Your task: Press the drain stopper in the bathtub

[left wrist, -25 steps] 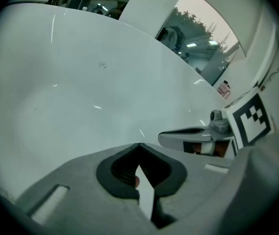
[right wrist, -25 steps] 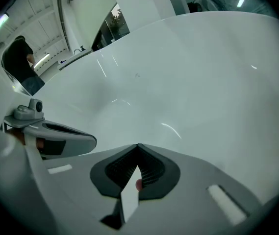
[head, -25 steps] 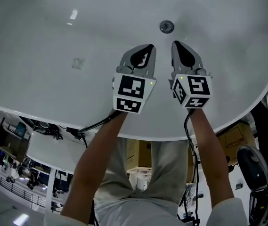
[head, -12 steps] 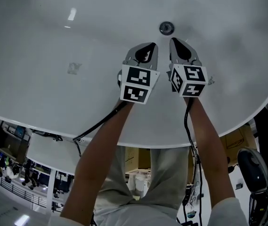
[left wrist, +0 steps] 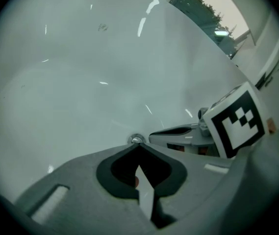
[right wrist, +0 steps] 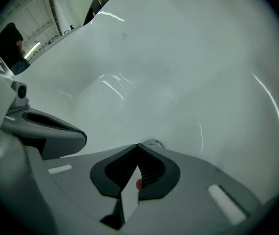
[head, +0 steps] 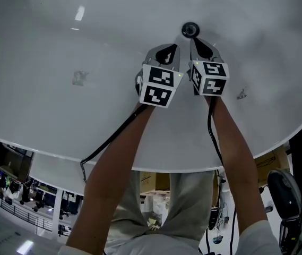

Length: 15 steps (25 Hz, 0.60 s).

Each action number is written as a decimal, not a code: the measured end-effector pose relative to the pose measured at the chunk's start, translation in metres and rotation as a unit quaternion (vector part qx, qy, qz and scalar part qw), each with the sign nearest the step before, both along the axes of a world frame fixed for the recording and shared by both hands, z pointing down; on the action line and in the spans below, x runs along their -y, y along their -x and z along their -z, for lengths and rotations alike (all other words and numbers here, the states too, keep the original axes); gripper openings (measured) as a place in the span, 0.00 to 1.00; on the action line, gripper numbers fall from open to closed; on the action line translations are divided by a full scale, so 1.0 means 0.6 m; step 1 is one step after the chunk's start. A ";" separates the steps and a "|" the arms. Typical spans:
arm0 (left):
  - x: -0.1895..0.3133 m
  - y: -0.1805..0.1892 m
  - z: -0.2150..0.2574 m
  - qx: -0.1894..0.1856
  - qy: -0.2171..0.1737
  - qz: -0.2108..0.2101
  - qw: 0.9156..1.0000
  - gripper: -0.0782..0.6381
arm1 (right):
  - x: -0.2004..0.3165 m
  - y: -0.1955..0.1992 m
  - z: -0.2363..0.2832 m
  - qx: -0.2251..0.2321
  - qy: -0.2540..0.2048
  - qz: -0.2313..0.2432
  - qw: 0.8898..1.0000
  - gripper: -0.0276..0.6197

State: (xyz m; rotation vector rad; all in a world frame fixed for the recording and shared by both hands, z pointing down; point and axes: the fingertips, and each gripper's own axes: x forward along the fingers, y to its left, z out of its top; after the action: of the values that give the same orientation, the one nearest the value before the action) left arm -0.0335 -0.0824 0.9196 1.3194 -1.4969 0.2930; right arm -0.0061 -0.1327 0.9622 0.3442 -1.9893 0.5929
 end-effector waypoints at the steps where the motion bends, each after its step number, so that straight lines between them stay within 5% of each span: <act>1: 0.001 0.001 -0.005 -0.001 0.000 -0.001 1.000 0.11 | 0.000 -0.002 -0.010 -0.005 0.003 -0.003 1.000 0.05; 15: -0.002 0.013 -0.054 -0.013 0.012 0.001 1.000 0.11 | 0.016 0.005 -0.104 -0.056 0.026 0.005 0.998 0.05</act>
State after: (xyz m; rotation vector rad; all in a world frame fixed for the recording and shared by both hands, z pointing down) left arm -0.0413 -0.0810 0.9520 1.2973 -1.4683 0.2914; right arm -0.0088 -0.1426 1.0246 0.3291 -1.8632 0.6049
